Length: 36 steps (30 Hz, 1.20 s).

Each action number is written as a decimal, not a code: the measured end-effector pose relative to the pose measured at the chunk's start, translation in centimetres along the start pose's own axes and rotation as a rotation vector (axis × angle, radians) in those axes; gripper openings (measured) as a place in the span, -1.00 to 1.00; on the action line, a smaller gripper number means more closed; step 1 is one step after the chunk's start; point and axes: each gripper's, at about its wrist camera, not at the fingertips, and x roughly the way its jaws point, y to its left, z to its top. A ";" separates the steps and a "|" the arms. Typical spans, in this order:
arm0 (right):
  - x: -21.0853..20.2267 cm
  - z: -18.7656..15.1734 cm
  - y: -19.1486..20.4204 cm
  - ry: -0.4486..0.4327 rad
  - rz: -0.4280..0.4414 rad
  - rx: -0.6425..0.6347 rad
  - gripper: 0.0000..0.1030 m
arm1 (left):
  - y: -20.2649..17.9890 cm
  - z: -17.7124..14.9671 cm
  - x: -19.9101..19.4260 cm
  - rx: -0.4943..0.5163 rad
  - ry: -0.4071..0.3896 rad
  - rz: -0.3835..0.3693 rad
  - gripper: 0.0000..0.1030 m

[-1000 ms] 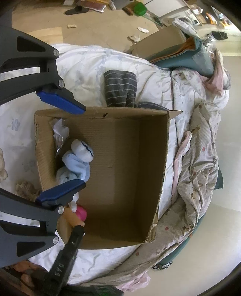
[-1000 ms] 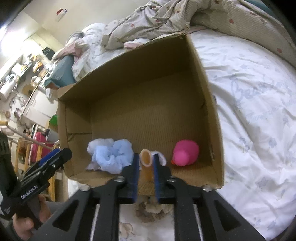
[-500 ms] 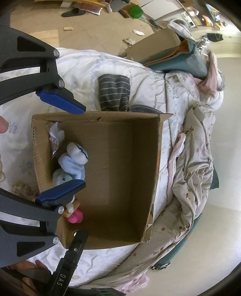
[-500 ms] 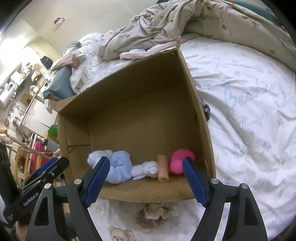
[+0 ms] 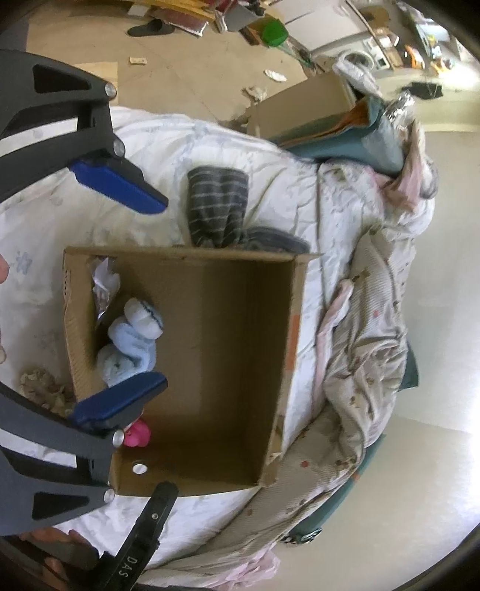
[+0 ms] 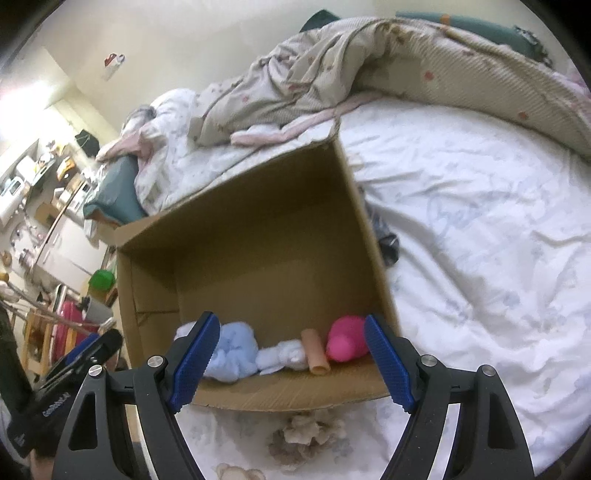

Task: Organize soft objects
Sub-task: 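Move both grippers to the lace cloths and grasp the white lace with the right gripper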

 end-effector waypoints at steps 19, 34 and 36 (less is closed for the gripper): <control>-4.3 -3.1 -0.7 -0.013 -0.037 0.015 0.66 | 0.1 -4.1 -4.1 0.031 0.037 0.014 0.99; -4.2 -7.2 -1.9 0.127 0.052 0.054 0.66 | 0.5 -7.1 -4.3 0.021 0.120 0.038 0.99; -4.0 -7.5 -2.0 0.148 0.060 0.056 0.66 | 0.8 -7.5 -3.9 0.011 0.146 0.053 0.99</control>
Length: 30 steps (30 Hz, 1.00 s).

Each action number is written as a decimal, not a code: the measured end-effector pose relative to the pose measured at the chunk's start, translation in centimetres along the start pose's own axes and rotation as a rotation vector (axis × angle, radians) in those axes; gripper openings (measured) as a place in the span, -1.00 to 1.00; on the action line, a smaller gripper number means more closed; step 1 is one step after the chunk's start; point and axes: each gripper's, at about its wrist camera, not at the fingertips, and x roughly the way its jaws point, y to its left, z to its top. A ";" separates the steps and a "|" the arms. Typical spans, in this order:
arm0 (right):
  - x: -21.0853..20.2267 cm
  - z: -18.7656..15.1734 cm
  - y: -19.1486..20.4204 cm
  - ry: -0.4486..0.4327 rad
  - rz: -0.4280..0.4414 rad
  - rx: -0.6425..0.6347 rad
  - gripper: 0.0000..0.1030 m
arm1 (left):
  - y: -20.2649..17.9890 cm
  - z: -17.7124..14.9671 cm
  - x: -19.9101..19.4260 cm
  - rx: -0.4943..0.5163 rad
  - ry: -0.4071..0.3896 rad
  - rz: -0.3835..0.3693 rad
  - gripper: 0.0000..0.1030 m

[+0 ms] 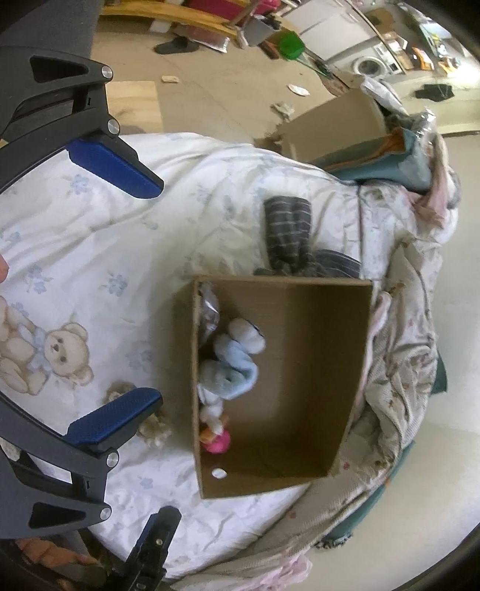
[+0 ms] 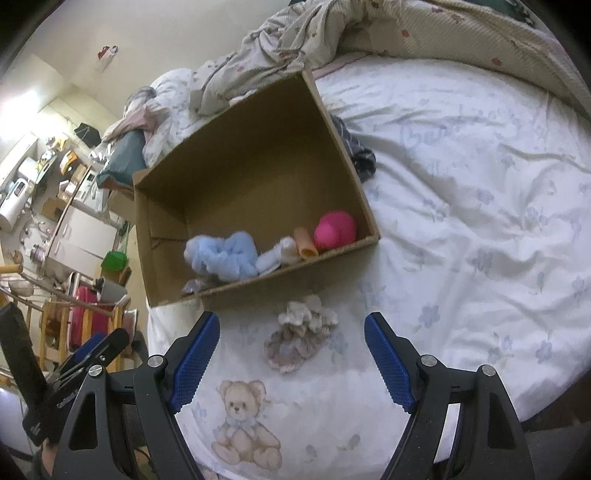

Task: Organize soft objects
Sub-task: 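Move both grippers to the lace cloths and grasp the white lace with the right gripper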

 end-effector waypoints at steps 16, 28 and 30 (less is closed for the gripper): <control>9.1 0.3 -1.6 0.227 -0.088 0.091 0.66 | 1.3 -0.8 1.5 -0.040 0.065 -0.001 0.99; 13.2 -0.6 1.8 0.313 -0.052 -0.046 -0.52 | 1.5 -0.6 2.9 -0.061 0.096 -0.001 0.99; 12.9 -1.3 2.3 0.322 -0.040 -0.070 -0.53 | 1.2 -0.5 3.0 -0.056 0.093 -0.002 0.99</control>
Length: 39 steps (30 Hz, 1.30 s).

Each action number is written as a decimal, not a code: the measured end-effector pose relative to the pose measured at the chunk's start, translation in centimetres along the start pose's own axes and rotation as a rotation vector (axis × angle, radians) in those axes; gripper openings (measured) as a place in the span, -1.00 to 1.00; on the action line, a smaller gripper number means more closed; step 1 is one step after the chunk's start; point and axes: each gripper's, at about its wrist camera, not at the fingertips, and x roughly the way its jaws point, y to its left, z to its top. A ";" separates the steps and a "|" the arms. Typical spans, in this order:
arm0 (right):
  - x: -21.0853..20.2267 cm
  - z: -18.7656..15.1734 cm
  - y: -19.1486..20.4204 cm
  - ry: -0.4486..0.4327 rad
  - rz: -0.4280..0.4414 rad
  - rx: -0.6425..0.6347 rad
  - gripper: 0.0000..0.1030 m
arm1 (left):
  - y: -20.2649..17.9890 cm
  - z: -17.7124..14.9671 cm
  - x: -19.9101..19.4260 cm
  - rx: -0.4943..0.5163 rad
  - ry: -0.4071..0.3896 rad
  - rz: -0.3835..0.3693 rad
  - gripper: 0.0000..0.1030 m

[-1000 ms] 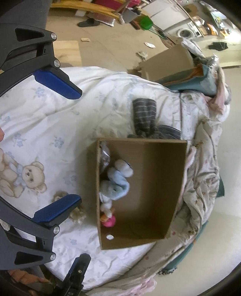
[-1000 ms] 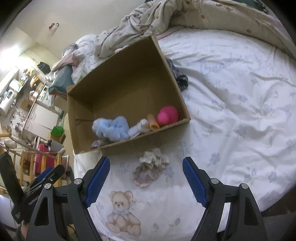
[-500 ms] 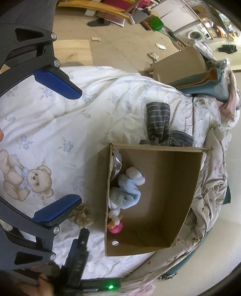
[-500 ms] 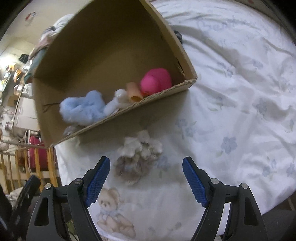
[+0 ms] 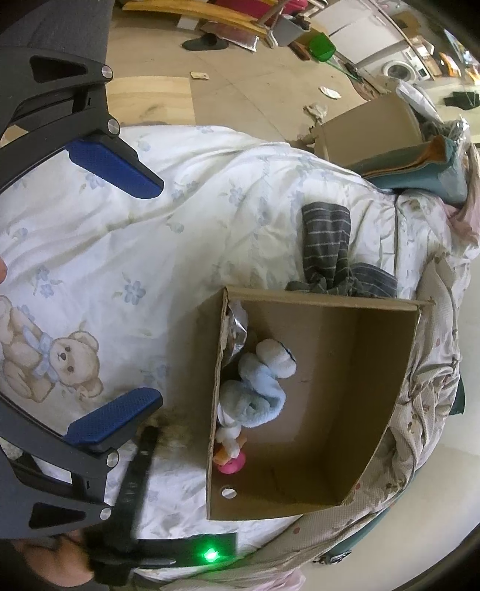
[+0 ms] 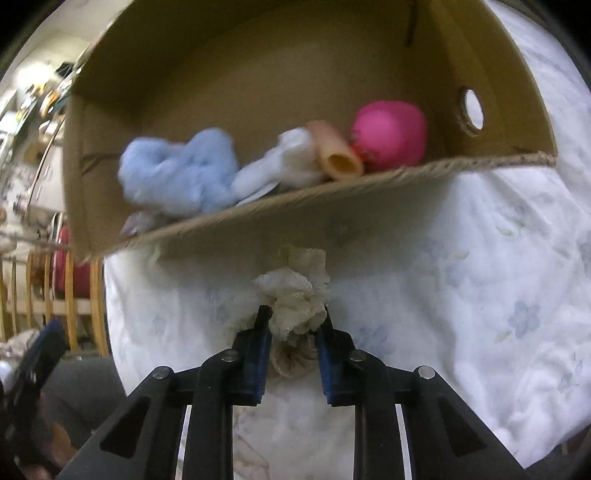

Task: Organize soft objects
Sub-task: 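Move both grippers to the lace cloths and grasp the white lace with the right gripper, then grasp the beige lace strip with the left gripper while the right holds the white lace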

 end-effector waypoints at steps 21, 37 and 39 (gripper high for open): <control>0.7 -2.5 -0.5 0.058 0.103 0.099 0.13 | -2.2 -2.4 4.6 0.078 0.232 -0.037 0.78; -3.4 -1.9 -1.8 -0.080 0.110 0.104 -0.57 | -8.9 -6.2 8.5 0.293 0.399 -0.192 0.03; -3.9 -1.8 -2.3 -0.096 0.105 0.121 -0.57 | -9.6 -6.7 8.6 0.332 0.396 -0.186 -0.07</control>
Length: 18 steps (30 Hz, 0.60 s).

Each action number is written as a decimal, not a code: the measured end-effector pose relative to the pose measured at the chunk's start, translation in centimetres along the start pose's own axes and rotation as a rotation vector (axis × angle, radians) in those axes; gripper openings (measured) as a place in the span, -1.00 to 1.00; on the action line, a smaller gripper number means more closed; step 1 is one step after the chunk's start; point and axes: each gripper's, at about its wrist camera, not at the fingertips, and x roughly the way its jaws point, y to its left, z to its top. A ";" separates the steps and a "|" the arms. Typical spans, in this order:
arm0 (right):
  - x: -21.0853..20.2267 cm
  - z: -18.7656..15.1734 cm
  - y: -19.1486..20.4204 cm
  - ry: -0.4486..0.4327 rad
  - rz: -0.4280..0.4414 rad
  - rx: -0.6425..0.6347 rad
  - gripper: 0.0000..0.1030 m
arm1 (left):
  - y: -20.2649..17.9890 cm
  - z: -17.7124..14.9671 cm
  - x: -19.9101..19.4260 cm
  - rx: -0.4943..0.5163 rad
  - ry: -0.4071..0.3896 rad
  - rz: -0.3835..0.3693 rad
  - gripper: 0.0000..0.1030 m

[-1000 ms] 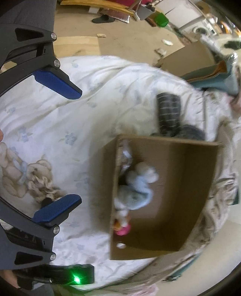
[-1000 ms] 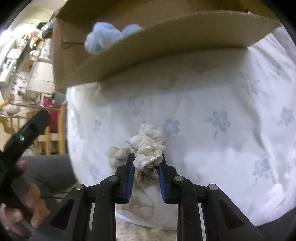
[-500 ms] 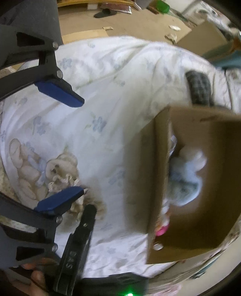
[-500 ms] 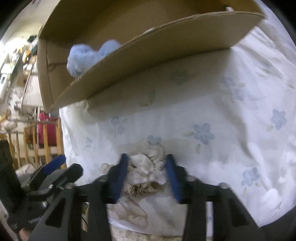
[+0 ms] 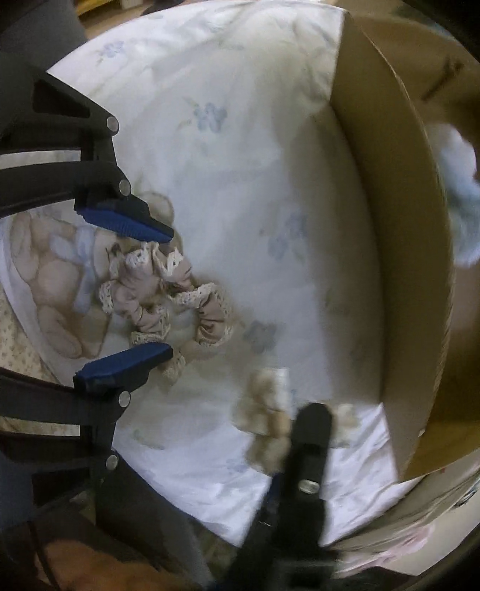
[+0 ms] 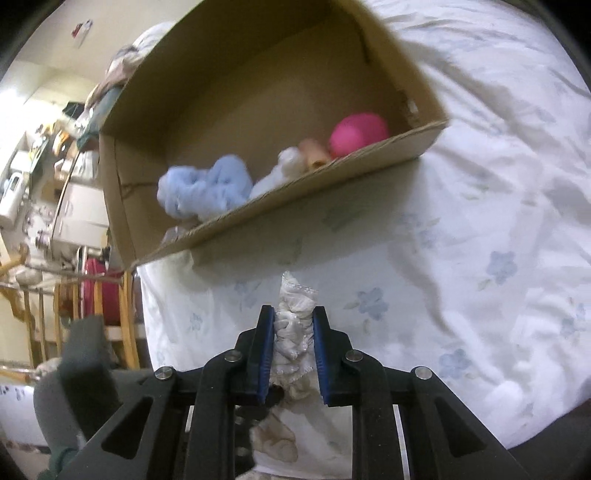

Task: Organize soft objects
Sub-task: 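Grasp the beige lace strip with the left gripper while the right holds the white lace, then carry both lace cloths into the box and open both grippers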

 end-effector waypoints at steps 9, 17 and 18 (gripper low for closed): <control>-1.2 0.3 -0.4 -0.029 0.020 0.021 -0.57 | -0.2 -0.7 -0.5 0.039 -0.003 -0.066 -0.84; -2.6 -0.3 -0.1 -0.042 0.029 -0.016 -0.57 | 2.2 -1.6 -4.3 -0.068 -0.110 -0.015 -0.85; -2.7 -0.4 0.0 -0.042 0.032 -0.017 -0.57 | 2.5 -1.5 -4.7 -0.078 -0.124 -0.010 -0.85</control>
